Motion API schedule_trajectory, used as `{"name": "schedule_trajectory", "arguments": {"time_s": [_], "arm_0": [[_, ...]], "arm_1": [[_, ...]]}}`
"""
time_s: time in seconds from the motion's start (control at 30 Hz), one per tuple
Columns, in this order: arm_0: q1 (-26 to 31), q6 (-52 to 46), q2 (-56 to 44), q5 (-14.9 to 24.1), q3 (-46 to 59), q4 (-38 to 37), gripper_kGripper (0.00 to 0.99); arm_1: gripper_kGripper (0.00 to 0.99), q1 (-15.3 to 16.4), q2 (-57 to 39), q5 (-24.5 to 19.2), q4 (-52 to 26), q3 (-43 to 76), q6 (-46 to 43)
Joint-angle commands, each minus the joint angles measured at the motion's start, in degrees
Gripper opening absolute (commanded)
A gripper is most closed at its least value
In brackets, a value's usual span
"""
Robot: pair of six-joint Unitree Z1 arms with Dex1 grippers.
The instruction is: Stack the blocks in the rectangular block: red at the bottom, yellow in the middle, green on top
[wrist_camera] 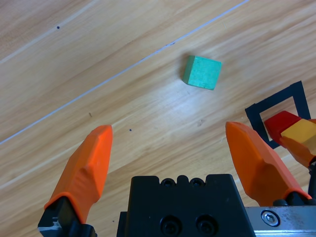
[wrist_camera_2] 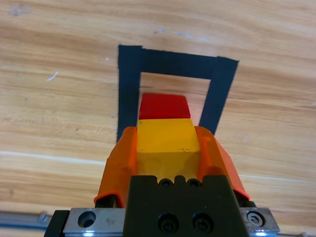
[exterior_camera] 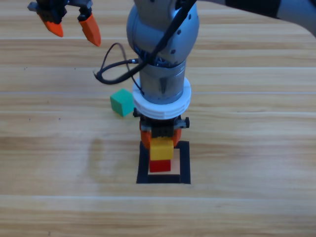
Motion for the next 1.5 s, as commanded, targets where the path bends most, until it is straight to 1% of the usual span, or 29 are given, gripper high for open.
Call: {"name": "schedule_trajectory", "arguments": {"time_s": [0.03,0.2,0.23,0.27,0.3,0.33,0.5,0.67,0.87,0.97,1.0,1.03,1.07,1.1,1.13,1.17,1.2,1.23,1.33,1.4,1.5], "arm_0": [[0.6,0.1,2.9,-0.7,0.2,0.4,0.973],[0.6,0.1,3.2,-0.8,0.2,0.4,0.973],[0.6,0.0,3.3,-0.8,0.3,0.4,0.973],[0.6,0.0,3.3,-0.8,0.3,0.4,0.973],[0.6,0.0,3.4,-0.9,0.2,0.4,0.973],[0.6,0.0,3.4,-0.9,0.2,0.4,0.973],[0.6,0.0,3.7,-1.1,0.2,0.4,0.971],[0.6,-0.2,3.8,-1.0,-0.5,0.4,0.977],[-0.8,-0.5,5.6,0.2,-2.3,0.3,0.985],[-3.0,-1.4,7.8,1.7,-2.6,0.3,0.985],[-3.8,-1.4,8.5,2.2,-2.7,0.3,0.985],[-4.6,-1.6,9.4,3.0,-3.0,0.3,0.985],[-5.3,-1.8,10.3,3.6,-3.1,0.3,0.985],[-6.1,-1.9,11.0,4.3,-3.5,0.3,0.983],[-6.6,-2.0,11.7,4.7,-3.8,0.3,0.982],[-7.4,-2.1,12.5,5.4,-4.3,0.3,0.979],[-8.1,-2.0,13.3,5.9,-4.7,0.3,0.974],[-8.7,-1.9,14.0,6.3,-5.3,0.3,0.974],[-10.1,-1.3,16.1,6.6,-6.6,0.3,0.973],[-10.8,-1.2,17.2,7.1,-6.6,0.3,0.973],[-11.6,-1.1,18.5,7.9,-7.2,0.4,0.971]], "arm_1": [[0.000,1.5,4.1,-1.1,0.3,0.3,0.9],[0.000,1.4,4.5,-0.9,0.3,0.2,0.7],[0.064,1.4,4.3,-1.1,0.3,0.3,0.8],[0.474,1.3,4.1,-1.2,0.3,0.3,0.9],[0.966,1.3,3.2,-1.5,0.3,0.3,0.7],[0.990,1.3,2.5,-2.0,0.3,0.2,0.6],[0.990,1.3,-2.5,-3.0,0.2,0.2,-0.4],[0.990,0.8,-11.5,-4.9,0.2,0.5,-4.3],[0.990,-3.0,-23.2,-5.0,0.2,6.4,-10.3],[0.990,-5.5,-28.1,-5.1,-0.9,13.8,-14.3],[0.990,-6.4,-30.0,-5.0,-2.6,17.6,-15.7],[0.990,-7.7,-33.1,-4.7,-6.2,23.9,-17.7],[0.990,-9.0,-37.1,-3.3,-12.2,32.2,-20.1],[0.989,-10.7,-41.4,-0.4,-18.8,40.5,-23.0],[0.989,-13.2,-46.8,4.2,-28.2,50.9,-26.5],[0.989,-16.0,-52.5,10.1,-38.2,61.8,-30.2],[0.989,-17.9,-57.7,14.0,-47.2,71.0,-33.9],[0.988,-18.1,-60.1,14.6,-49.6,74.7,-36.8],[0.986,-18.1,-65.2,14.6,-52.1,81.3,-43.5],[0.986,-18.1,-67.6,13.5,-53.5,84.3,-45.9],[0.986,-18.1,-69.6,12.7,-54.9,87.1,-47.2]]}}
